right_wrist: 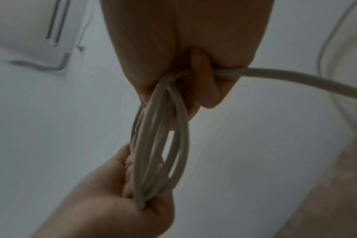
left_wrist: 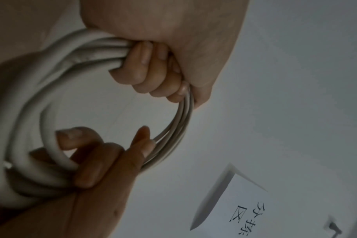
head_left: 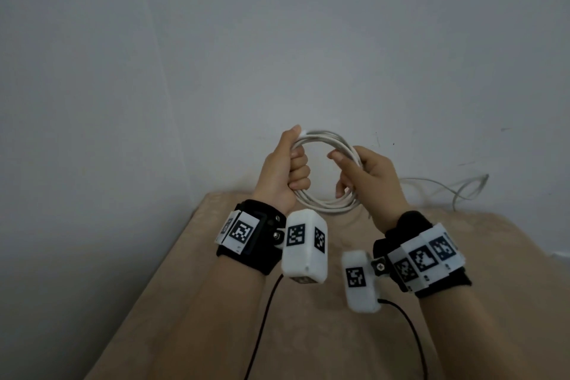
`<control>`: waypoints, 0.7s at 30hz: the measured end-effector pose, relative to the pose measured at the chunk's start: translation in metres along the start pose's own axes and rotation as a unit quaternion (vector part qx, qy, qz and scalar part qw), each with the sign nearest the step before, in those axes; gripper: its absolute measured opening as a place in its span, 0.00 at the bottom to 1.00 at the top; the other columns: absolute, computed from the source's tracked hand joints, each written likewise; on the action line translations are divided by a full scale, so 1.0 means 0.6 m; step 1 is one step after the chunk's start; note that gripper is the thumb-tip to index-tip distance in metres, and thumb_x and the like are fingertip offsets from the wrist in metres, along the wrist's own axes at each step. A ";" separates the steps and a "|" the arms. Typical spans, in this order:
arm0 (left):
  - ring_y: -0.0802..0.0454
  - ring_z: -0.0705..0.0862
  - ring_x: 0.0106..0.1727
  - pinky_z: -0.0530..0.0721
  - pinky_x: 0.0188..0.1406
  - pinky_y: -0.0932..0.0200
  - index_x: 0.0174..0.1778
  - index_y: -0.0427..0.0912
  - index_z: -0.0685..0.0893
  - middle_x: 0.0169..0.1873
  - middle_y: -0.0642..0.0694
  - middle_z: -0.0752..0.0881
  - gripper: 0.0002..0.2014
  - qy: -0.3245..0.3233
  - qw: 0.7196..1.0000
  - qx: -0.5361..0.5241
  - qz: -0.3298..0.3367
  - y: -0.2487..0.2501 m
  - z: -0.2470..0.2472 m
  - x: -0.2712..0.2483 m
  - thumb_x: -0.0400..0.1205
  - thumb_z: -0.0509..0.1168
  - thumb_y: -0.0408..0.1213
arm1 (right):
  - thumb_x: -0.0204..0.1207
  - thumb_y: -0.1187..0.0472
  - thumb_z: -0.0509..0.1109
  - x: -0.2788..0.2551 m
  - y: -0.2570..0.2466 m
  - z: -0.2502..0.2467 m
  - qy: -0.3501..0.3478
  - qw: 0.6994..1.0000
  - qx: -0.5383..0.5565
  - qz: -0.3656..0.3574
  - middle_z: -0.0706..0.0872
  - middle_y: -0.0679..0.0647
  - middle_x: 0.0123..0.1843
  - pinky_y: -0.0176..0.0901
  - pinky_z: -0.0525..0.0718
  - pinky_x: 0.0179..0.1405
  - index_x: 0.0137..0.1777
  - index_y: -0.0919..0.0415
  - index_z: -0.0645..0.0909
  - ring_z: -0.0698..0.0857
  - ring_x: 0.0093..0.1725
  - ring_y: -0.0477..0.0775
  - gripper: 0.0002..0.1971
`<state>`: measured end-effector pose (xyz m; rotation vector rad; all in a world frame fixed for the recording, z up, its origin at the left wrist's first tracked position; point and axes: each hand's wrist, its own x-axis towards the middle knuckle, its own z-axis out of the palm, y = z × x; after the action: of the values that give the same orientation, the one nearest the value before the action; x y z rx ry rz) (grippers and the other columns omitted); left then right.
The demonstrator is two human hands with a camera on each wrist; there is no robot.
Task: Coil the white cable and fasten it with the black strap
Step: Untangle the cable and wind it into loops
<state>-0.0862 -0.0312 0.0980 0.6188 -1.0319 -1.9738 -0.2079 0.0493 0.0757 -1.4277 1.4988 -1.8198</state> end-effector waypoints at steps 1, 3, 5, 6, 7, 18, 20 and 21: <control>0.60 0.54 0.13 0.52 0.09 0.67 0.23 0.48 0.62 0.14 0.55 0.57 0.25 -0.005 1.000 -0.012 -0.009 0.000 0.000 0.001 0.81 0.64 0.52 | 0.79 0.60 0.69 0.001 0.000 0.000 0.003 0.999 0.029 0.013 0.71 0.45 0.18 0.42 0.75 0.26 0.47 0.78 0.78 0.76 0.20 0.49 0.16; 0.60 0.54 0.12 0.52 0.08 0.67 0.22 0.48 0.62 0.14 0.55 0.56 0.25 -0.021 0.999 -0.035 -0.029 -0.001 0.000 0.002 0.81 0.63 0.52 | 0.79 0.58 0.69 0.000 -0.005 0.000 -0.007 0.997 0.068 0.040 0.68 0.45 0.18 0.37 0.72 0.25 0.47 0.78 0.78 0.73 0.20 0.46 0.18; 0.60 0.54 0.11 0.51 0.09 0.68 0.20 0.48 0.63 0.13 0.55 0.57 0.26 -0.034 0.997 -0.052 -0.043 -0.001 -0.001 0.003 0.82 0.62 0.52 | 0.75 0.52 0.70 0.000 -0.010 0.001 -0.019 0.993 0.106 0.055 0.67 0.44 0.18 0.36 0.70 0.26 0.48 0.69 0.79 0.72 0.20 0.45 0.17; 0.60 0.54 0.11 0.51 0.10 0.68 0.19 0.48 0.64 0.13 0.55 0.57 0.26 -0.039 0.997 -0.057 -0.046 -0.001 -0.001 0.004 0.82 0.62 0.52 | 0.71 0.49 0.71 0.000 -0.013 0.002 -0.021 0.990 0.125 0.062 0.66 0.44 0.18 0.36 0.70 0.26 0.48 0.65 0.77 0.71 0.20 0.45 0.18; 0.60 0.54 0.11 0.50 0.10 0.67 0.18 0.47 0.64 0.13 0.54 0.57 0.27 -0.044 0.996 -0.061 -0.047 -0.001 -0.001 0.004 0.82 0.61 0.52 | 0.69 0.46 0.70 0.001 -0.014 0.002 -0.022 0.987 0.146 0.070 0.65 0.45 0.18 0.36 0.70 0.27 0.46 0.63 0.76 0.69 0.20 0.45 0.20; 0.60 0.55 0.10 0.50 0.13 0.67 0.15 0.47 0.66 0.11 0.54 0.58 0.27 -0.082 0.995 -0.050 -0.041 -0.010 0.008 0.005 0.83 0.55 0.47 | 0.74 0.39 0.64 0.007 -0.016 -0.010 -0.019 0.937 0.312 0.154 0.58 0.45 0.15 0.30 0.56 0.11 0.33 0.57 0.71 0.56 0.14 0.43 0.21; 0.60 0.55 0.10 0.52 0.12 0.67 0.16 0.47 0.66 0.11 0.54 0.59 0.27 -0.090 0.994 -0.049 -0.035 -0.011 0.008 0.006 0.84 0.54 0.47 | 0.69 0.39 0.67 0.006 -0.020 -0.012 -0.009 0.945 0.295 0.143 0.57 0.45 0.16 0.30 0.55 0.12 0.33 0.57 0.72 0.55 0.15 0.43 0.21; 0.60 0.56 0.10 0.53 0.11 0.67 0.17 0.47 0.66 0.12 0.55 0.59 0.26 -0.094 0.994 -0.051 -0.033 -0.013 0.009 0.007 0.84 0.54 0.46 | 0.69 0.40 0.69 0.004 -0.021 -0.013 -0.004 0.950 0.283 0.134 0.57 0.45 0.17 0.31 0.55 0.13 0.33 0.57 0.71 0.55 0.15 0.43 0.20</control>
<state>-0.0956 -0.0294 0.0943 0.4225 -1.0257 -2.1594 -0.2118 0.0557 0.0888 -0.9045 0.9818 -1.8556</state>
